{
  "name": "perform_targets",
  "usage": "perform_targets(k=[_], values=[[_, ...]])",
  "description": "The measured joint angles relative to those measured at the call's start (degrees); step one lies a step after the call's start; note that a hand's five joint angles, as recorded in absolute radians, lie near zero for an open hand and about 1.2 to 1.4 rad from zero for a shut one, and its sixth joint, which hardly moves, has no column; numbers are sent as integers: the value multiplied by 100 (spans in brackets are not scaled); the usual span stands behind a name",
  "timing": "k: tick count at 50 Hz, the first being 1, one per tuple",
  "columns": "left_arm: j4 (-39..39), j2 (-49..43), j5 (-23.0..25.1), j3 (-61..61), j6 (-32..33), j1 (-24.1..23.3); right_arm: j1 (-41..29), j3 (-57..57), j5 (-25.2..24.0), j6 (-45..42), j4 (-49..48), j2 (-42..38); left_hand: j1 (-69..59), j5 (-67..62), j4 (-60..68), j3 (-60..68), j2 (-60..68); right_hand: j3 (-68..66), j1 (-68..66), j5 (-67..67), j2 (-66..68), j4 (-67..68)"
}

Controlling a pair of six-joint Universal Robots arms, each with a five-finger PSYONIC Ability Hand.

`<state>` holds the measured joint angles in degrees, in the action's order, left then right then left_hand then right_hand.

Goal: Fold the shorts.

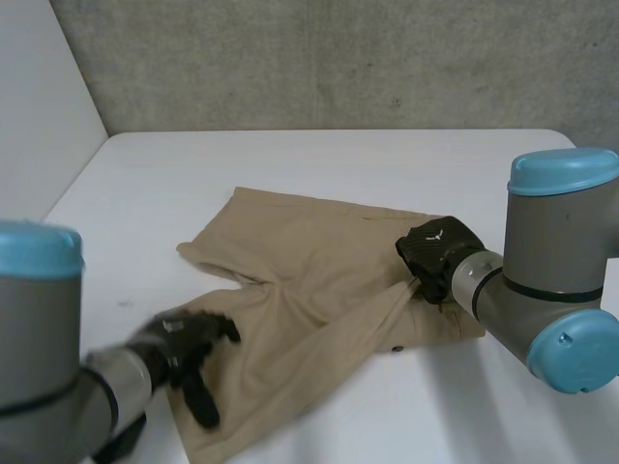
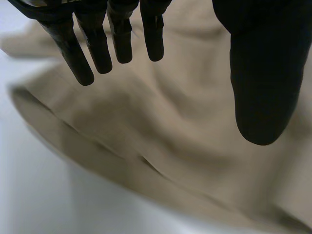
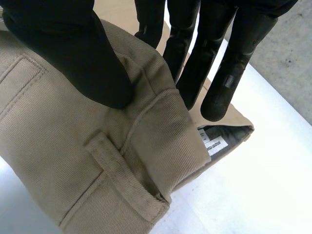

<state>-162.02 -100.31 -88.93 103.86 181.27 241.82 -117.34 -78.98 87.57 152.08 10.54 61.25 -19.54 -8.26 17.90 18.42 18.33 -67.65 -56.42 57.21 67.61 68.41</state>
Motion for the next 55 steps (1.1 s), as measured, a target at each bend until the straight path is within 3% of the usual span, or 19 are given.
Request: perform_targets(k=[7,22,23,25,29,36,43,55], values=[[65,-9,-31,426,-175,-490,-11,-44,-11,-15,-7,-29,-22,-31,32,21,49,0,0,0,0,0],[-109,-451,-39,198,-508,-922,-10,-135,-13,-26,-22,-18,-571,-702,735,699,695,0,0,0,0,0],[-169,-544,-68,157,-516,-959,-10,-142,-12,-24,-25,-13,-1490,-1483,1527,1464,1474,0,0,0,0,0],[-262,-613,-133,130,-515,-984,-9,-145,-12,-22,-28,-10,-1959,-1944,2003,2000,2015,0,0,0,0,0],[-547,-688,-424,99,-501,-1013,-6,-141,-10,-20,-41,-7,-4110,-4277,4362,4155,4277,0,0,0,0,0],[-1123,-689,-1220,-82,-390,-1032,-3,-91,-4,-14,-91,3,-4521,-4823,5042,4940,5009,0,0,0,0,0],[-1309,-693,-1449,-434,-160,-1021,-1,-48,-3,-12,-166,14,-4521,-4823,5043,4948,5009,0,0,0,0,0],[-2034,-1863,-1414,-2888,1588,-480,-12,508,38,-55,-800,-270,-4521,-4823,5051,4964,5026,0,0,0,0,0]])
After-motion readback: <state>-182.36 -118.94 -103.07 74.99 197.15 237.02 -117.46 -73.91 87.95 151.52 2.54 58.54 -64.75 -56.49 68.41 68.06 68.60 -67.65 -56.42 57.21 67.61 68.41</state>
